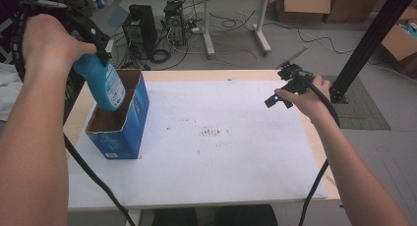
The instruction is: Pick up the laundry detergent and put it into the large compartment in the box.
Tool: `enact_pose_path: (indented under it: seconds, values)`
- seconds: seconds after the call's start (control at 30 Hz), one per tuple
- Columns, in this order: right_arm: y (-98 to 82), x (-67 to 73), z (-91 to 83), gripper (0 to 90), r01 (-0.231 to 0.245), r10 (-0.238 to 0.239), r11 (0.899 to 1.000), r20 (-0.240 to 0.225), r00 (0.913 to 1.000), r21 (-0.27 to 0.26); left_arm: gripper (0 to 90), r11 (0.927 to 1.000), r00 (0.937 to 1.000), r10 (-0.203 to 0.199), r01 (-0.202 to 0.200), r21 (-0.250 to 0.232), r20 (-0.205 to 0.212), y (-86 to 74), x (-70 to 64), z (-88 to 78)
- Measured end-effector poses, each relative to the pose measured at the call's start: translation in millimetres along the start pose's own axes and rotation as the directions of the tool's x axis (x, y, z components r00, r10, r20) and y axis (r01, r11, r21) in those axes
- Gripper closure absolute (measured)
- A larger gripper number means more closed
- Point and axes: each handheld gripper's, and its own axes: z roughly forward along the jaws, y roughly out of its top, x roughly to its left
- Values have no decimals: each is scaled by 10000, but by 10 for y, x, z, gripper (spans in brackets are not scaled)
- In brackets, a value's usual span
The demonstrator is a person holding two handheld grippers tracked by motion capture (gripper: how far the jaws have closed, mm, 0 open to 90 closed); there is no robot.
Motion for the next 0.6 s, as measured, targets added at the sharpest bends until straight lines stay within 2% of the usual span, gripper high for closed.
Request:
enact_pose_path:
  seconds: [0.17, 0.27, 0.43, 0.6]
  values:
    - [-8, -15, 7, 176, 0, 0, 10000, -12, 10000, -12, 381, 9998, 9997, -178, 178, -16, -152, -7, 59, 110]
    - [-13, -9, 20, 176, -25, 25, 10000, -33, 10000, 13, 381, 9999, 9997, -156, 157, 64, -208, -10, 76, 202]
    - [-14, -8, 31, 177, -36, 36, 10000, -7, 10000, 32, 381, 9996, 9997, -168, 172, 221, -157, -11, 77, 383]
    - [-15, -3, 45, 176, -18, 18, 10000, -28, 10000, 61, 381, 9988, 9994, -182, 195, 458, -284, -5, 49, 577]
